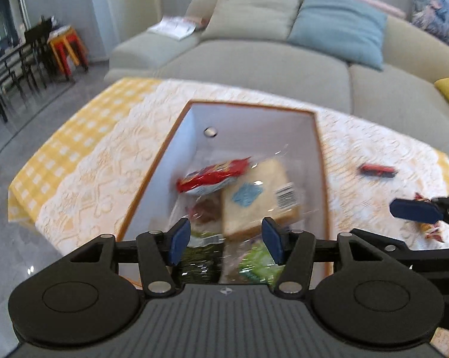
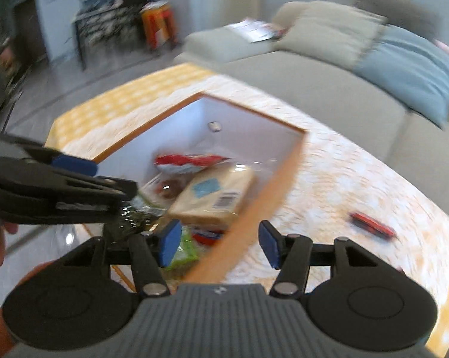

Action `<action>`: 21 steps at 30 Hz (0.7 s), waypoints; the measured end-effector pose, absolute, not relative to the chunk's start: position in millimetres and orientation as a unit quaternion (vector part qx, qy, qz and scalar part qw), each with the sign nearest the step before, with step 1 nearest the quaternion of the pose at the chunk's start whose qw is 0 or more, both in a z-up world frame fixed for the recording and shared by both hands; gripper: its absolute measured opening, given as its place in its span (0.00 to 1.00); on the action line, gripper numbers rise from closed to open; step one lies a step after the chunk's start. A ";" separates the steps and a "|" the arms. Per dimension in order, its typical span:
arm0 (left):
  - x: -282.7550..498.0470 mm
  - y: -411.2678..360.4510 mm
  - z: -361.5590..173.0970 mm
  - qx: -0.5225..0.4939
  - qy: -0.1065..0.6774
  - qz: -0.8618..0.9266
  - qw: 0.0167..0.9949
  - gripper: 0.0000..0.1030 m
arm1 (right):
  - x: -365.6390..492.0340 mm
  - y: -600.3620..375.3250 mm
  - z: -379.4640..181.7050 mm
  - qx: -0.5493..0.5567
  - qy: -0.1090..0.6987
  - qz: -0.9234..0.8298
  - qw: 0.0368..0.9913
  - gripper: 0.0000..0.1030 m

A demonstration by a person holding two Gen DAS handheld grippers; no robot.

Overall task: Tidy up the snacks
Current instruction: 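Open both tools to release the seaweed packs into the box, then move both tools back toward the red sausage stick and Mimi bag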

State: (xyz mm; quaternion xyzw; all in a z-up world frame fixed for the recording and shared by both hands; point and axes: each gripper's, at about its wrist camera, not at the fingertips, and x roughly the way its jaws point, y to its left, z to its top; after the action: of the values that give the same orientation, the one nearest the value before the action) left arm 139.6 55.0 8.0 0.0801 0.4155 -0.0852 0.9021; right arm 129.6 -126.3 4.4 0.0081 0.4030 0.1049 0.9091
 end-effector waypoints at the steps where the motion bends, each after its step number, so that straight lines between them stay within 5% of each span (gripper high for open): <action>1: 133.2 48.3 8.6 0.084 0.407 -0.091 0.905 0.63 | 122.5 -132.6 3.3 0.015 0.400 0.094 0.911 0.56; 21: 58.3 -63.6 -32.0 0.158 0.412 -0.198 0.875 0.63 | 21.9 -246.3 -49.6 0.080 0.413 -0.083 0.904 0.60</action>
State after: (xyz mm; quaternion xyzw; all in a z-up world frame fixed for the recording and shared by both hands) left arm 58.3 -63.6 -32.0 0.1583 0.4117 -0.1978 0.8754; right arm 21.9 -246.3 -49.6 0.0797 0.4126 -0.0827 0.9037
